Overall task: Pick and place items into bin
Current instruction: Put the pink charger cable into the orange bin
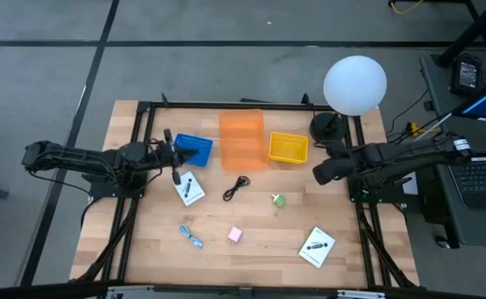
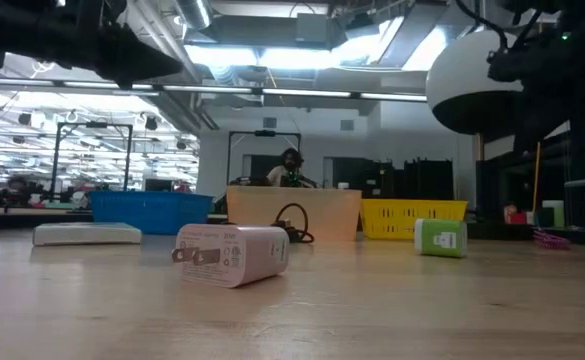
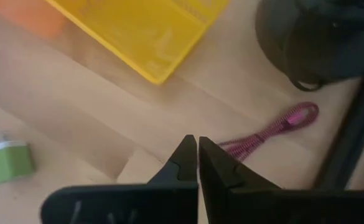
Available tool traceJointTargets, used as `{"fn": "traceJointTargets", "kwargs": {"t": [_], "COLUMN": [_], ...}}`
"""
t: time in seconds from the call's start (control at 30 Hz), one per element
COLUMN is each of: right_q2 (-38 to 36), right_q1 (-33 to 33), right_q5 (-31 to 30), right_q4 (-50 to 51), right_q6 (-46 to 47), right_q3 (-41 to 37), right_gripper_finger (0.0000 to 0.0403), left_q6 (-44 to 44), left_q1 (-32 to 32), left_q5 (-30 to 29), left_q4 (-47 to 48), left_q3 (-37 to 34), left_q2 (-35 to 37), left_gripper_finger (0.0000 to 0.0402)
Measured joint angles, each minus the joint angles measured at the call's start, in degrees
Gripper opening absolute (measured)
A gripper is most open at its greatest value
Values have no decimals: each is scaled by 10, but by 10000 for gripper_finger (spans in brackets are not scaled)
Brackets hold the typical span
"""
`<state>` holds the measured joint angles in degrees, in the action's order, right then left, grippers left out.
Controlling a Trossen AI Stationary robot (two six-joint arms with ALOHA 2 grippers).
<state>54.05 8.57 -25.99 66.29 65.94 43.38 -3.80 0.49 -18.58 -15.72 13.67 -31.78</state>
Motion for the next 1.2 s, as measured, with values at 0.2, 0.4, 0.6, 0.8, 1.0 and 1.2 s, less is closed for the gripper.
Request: {"fn": "traceJointTargets", "kwargs": {"t": [0.2,0.4,0.6,0.8,1.0,1.2], "right_q2": [57,98,134,165,190,195], "right_q1": [13,14,13,10,-10,-35], "right_q5": [1,0,0,0,0,0], "right_q4": [40,58,65,65,95,97], "right_q6": [33,66,77,84,118,118], "right_q3": [36,39,39,39,38,38], "right_gripper_finger": [0,0,0,0,19,67], "left_q6": [-32,-45,-45,-45,-45,-45], "left_q1": [0,0,0,0,0,0], "left_q5": [-15,-15,-15,-15,-15,-15], "left_q4": [-33,-33,-34,-34,-34,-33], "left_q3": [0,0,0,0,0,0], "left_q2": [0,0,0,0,0,0], "left_gripper_finger": [3,3,3,3,3,3]}}
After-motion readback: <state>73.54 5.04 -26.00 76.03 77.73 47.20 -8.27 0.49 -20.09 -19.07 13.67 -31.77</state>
